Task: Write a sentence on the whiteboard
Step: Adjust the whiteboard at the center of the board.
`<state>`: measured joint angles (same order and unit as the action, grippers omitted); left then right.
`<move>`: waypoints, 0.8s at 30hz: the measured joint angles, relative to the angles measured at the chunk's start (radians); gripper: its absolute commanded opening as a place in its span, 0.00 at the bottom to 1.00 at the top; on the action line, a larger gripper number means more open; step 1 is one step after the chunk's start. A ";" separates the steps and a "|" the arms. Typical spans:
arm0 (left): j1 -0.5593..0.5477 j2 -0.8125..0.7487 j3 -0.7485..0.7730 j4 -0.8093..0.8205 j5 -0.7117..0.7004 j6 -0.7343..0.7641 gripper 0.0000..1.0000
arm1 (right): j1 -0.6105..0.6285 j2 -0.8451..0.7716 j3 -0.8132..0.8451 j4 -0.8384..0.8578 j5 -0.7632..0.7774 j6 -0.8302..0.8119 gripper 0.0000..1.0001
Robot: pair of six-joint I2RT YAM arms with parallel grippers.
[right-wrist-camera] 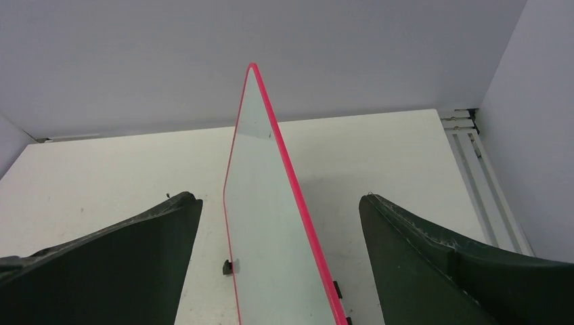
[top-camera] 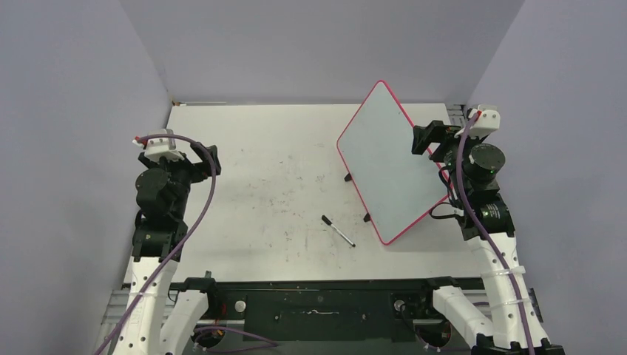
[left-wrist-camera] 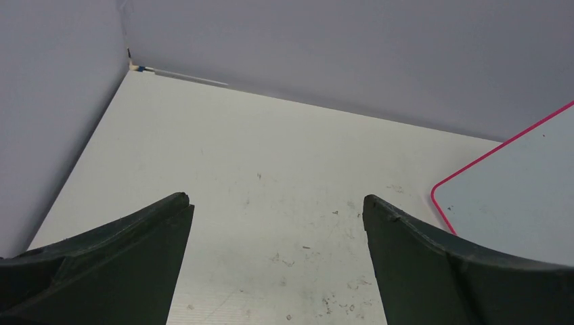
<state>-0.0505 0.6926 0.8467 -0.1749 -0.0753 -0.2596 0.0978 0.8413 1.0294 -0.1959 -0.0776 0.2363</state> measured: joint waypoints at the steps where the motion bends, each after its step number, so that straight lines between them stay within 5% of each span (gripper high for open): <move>1: 0.000 0.003 0.000 0.000 0.000 -0.001 0.96 | 0.000 0.006 0.000 -0.001 0.000 0.000 0.90; 18: 0.000 0.074 0.000 -0.026 0.042 -0.012 0.96 | 0.019 0.074 0.110 -0.048 -0.111 0.093 0.90; 24: 0.000 0.115 -0.005 -0.027 0.103 -0.009 0.96 | 0.379 0.164 0.169 -0.103 0.137 0.121 0.92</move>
<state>-0.0505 0.8078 0.8421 -0.2016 0.0277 -0.2684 0.4767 1.0054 1.1984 -0.2993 0.0589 0.3573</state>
